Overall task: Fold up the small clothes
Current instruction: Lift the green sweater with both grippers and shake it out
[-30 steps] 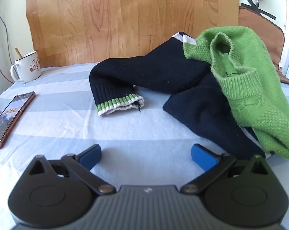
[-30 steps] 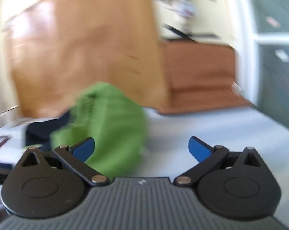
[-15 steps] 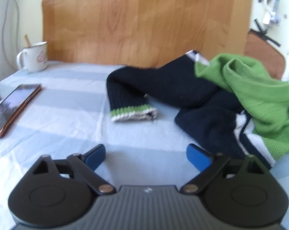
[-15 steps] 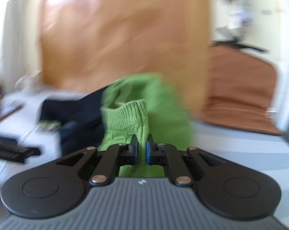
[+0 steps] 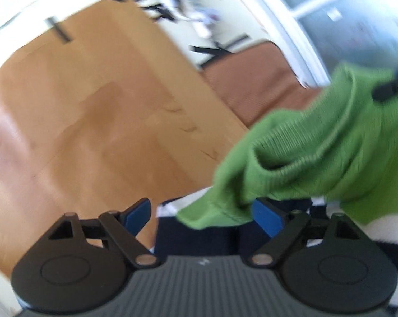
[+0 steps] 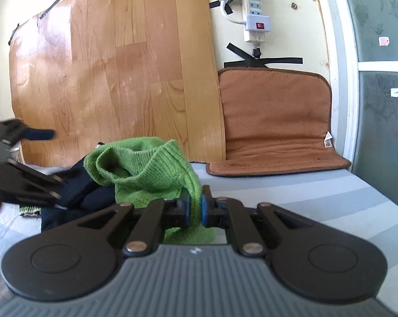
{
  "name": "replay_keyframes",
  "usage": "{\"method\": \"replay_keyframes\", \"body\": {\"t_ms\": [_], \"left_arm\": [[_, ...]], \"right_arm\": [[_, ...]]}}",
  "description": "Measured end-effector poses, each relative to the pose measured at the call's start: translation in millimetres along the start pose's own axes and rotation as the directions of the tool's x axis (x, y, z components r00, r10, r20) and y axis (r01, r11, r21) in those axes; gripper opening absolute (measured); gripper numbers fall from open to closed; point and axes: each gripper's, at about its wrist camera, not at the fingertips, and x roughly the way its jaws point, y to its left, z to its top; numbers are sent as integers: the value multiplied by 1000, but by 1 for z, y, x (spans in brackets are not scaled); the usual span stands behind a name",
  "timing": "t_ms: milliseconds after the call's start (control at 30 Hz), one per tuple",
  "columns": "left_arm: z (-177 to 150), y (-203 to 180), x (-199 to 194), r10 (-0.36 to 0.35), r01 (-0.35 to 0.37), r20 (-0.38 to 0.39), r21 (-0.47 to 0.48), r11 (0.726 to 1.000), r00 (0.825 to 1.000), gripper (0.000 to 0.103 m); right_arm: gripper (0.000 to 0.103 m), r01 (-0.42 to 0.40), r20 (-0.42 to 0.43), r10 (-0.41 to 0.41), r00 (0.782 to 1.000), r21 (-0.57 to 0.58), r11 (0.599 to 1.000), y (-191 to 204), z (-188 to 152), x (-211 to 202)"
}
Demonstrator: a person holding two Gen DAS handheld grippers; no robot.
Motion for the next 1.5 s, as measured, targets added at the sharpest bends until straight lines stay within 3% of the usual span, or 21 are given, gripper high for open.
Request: {"method": "replay_keyframes", "body": {"t_ms": [33, 67, 100, 167, 233, 333, 433, 500, 600, 767, 900, 967, 1033, 1100, 1200, 1333, 1433, 1500], "left_arm": [[-2, -4, 10, -16, 16, -16, 22, 1000, 1000, 83], [-2, -8, 20, -26, 28, -34, 36, 999, 999, 66], [-2, -10, 30, -28, 31, -59, 43, 999, 998, 39], [-3, -9, 43, -22, 22, -108, 3, 1000, 994, 13], [0, 0, 36, -5, 0, -82, -66, 998, 997, 12], [21, 23, 0, 92, -89, 17, -131, 987, 996, 12], [53, 54, -54, 187, -156, 120, -224, 962, 975, 12], [75, 77, -93, 259, -198, 193, -285, 938, 946, 12], [104, 107, -155, 355, -237, 290, -373, 897, 889, 12], [131, 128, -244, 485, -286, 371, -477, 831, 792, 12], [138, 138, -303, 599, -335, 405, -555, 761, 691, 12], [143, 138, -321, 640, -362, 413, -572, 736, 648, 12], [146, 136, -332, 657, -385, 420, -566, 729, 626, 12], [148, 130, -324, 658, -403, 417, -550, 732, 627, 12], [145, 124, -285, 643, -429, 381, -510, 746, 665, 12], [134, 124, -205, 592, -439, 272, -459, 773, 759, 12], [114, 122, -132, 530, -432, 135, -432, 792, 837, 12], [99, 123, -77, 479, -423, 31, -423, 802, 877, 13]], "right_arm": [[11, -4, 6, 4, 1000, 4, 1000, 6, -2, -6], [11, -16, 13, 16, 1000, 13, 1000, -17, -1, 1], [11, -25, 14, 25, 1000, 19, 1000, -27, 3, 6], [11, -10, 35, 10, 999, 20, 1000, -22, 1, 5], [10, 16, 72, -16, 997, 9, 1000, -13, 7, 2], [10, 17, 150, -16, 989, -2, 1000, -10, 31, -9], [10, -2, 260, 7, 966, -18, 1000, -4, 73, -31], [10, -23, 325, 34, 945, -37, 999, -1, 102, -48], [10, -51, 404, 84, 911, -90, 995, 8, 140, -77], [10, -84, 534, 185, 825, -207, 975, 33, 206, -136], [10, -73, 600, 258, 757, -315, 946, 59, 245, -181], [10, -88, 601, 285, 747, -334, 938, 67, 262, -191], [10, -98, 597, 303, 743, -350, 931, 73, 274, -195], [10, -111, 569, 312, 761, -359, 927, 70, 273, -177], [10, -129, 508, 290, 811, -328, 936, 68, 247, -146], [10, -148, 372, 248, 895, -277, 949, 54, 208, -70], [10, -158, 252, 214, 944, -226, 961, 45, 182, -4], [10, -165, 152, 192, 970, -170, 972, 44, 168, 52]]}}
